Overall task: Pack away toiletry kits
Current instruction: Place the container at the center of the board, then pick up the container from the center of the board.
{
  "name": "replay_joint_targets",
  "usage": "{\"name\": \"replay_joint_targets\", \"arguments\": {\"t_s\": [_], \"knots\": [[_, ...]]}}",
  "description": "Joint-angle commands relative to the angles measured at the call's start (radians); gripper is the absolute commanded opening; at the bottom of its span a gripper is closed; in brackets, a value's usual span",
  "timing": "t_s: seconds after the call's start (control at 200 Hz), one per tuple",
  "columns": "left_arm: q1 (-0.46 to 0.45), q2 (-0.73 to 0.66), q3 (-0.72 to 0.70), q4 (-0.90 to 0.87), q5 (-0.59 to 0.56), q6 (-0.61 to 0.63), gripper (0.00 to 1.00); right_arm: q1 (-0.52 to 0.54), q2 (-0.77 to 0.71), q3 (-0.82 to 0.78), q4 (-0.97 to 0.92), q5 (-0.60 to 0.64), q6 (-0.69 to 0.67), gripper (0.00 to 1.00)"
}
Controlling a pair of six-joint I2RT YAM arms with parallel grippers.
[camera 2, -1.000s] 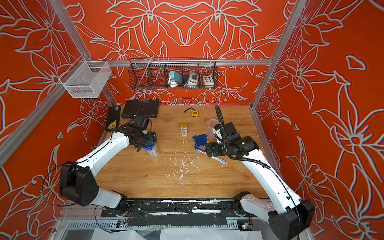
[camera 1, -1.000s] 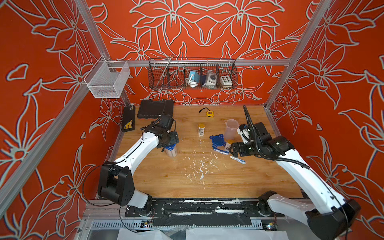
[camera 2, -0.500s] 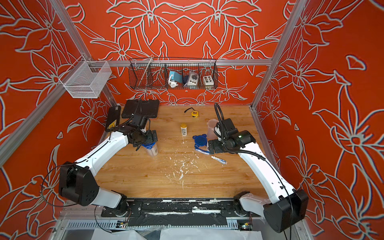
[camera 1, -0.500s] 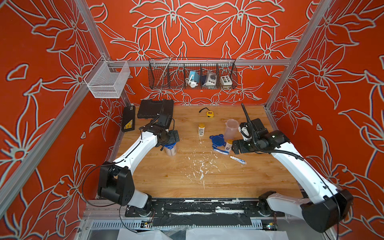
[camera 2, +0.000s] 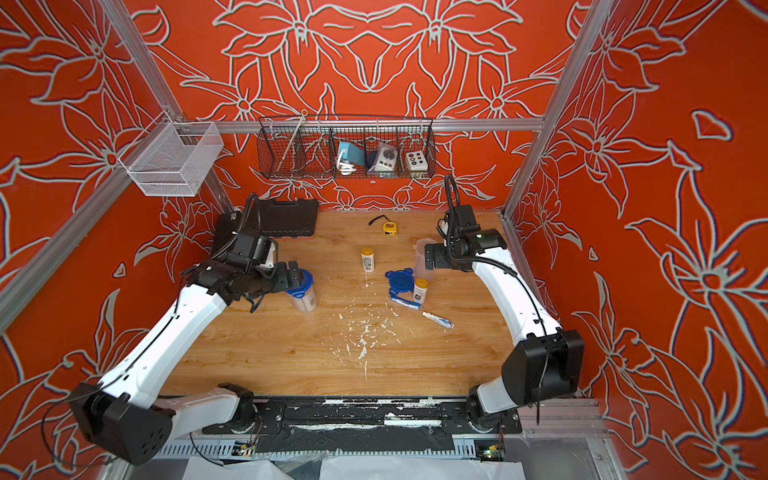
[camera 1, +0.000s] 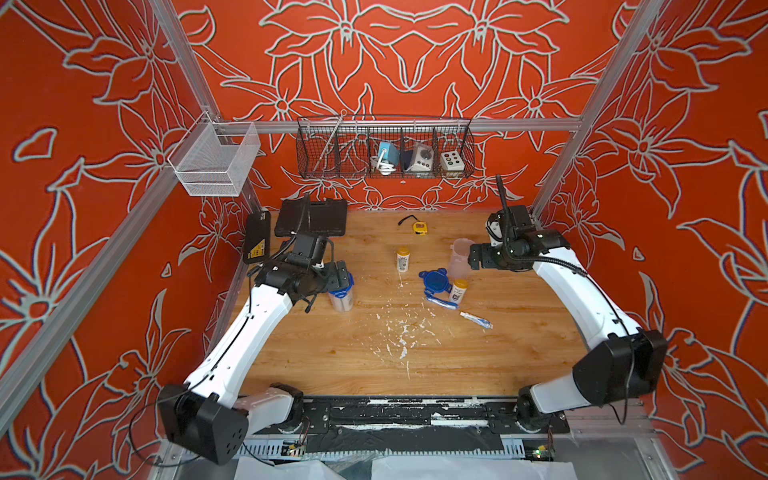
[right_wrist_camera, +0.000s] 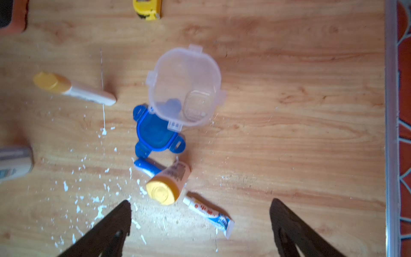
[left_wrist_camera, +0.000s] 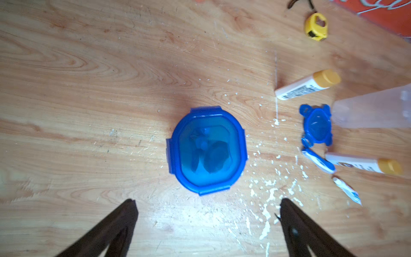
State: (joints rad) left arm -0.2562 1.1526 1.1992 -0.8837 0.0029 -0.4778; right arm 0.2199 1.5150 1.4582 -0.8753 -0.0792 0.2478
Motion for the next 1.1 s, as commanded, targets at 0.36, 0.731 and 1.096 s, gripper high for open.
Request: {"name": "replay_joint_targets", "arguments": {"t_s": [0.36, 0.731, 1.096], "knots": [[0.002, -0.130, -0.066, 0.077, 0.230, -0.089, 0.98, -0.067, 0.290, 0.176, 0.096, -0.052, 0.008, 0.70], [0.002, -0.122, -0.059, 0.139, 0.252, -0.081, 0.98, -0.071, 0.468, 0.297, 0.070, -0.031, -0.013, 0.40], [0.002, -0.078, -0.050, 0.156, 0.240, -0.037, 0.98, -0.071, 0.484, 0.377, 0.027, 0.006, -0.037, 0.07]]}}
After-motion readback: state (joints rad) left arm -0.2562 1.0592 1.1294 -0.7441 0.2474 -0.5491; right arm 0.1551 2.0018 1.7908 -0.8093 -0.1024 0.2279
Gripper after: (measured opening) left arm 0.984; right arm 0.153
